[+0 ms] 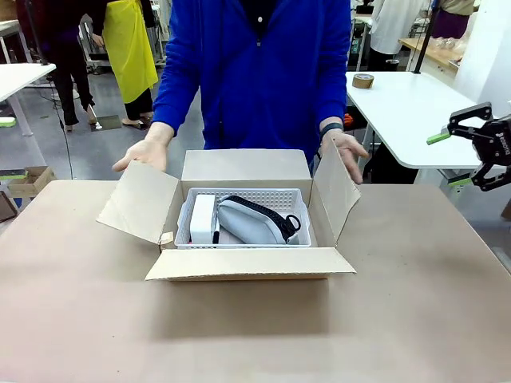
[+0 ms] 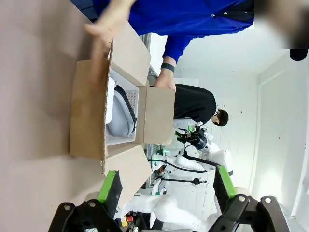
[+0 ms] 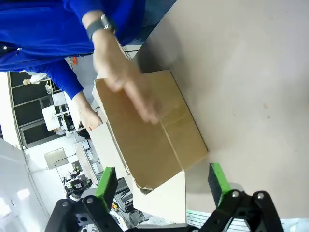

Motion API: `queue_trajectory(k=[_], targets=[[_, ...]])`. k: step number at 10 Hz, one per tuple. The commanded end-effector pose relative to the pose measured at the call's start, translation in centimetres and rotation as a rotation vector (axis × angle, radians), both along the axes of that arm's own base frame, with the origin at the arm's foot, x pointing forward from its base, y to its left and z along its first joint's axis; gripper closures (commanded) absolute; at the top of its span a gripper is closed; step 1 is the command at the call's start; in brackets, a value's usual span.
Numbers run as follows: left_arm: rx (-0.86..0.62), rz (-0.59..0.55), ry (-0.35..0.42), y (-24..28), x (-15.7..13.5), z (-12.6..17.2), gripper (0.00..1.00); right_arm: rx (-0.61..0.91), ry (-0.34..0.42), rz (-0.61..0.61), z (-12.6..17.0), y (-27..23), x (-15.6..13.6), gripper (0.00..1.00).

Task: Pack the gift set into the box.
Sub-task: Press and hold the closed box until the human finishes sealing it.

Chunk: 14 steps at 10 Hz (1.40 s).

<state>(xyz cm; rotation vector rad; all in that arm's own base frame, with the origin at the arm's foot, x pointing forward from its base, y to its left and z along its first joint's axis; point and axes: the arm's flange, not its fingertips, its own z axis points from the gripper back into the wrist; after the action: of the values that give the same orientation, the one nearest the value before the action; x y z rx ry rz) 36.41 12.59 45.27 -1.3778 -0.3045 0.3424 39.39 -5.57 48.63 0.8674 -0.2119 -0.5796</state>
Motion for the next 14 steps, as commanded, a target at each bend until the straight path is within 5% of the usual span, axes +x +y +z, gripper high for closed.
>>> queue_trajectory(k=[1, 14], targets=[[-0.010, -0.005, -0.008, -0.06, -0.12, 0.09, 0.00, -0.011, -0.018, 0.027, -0.10, -0.29, 0.03, 0.00], [-0.010, -0.005, -0.008, -0.06, -0.12, 0.09, 0.00, -0.011, -0.018, 0.027, -0.10, -0.29, 0.03, 0.00]])
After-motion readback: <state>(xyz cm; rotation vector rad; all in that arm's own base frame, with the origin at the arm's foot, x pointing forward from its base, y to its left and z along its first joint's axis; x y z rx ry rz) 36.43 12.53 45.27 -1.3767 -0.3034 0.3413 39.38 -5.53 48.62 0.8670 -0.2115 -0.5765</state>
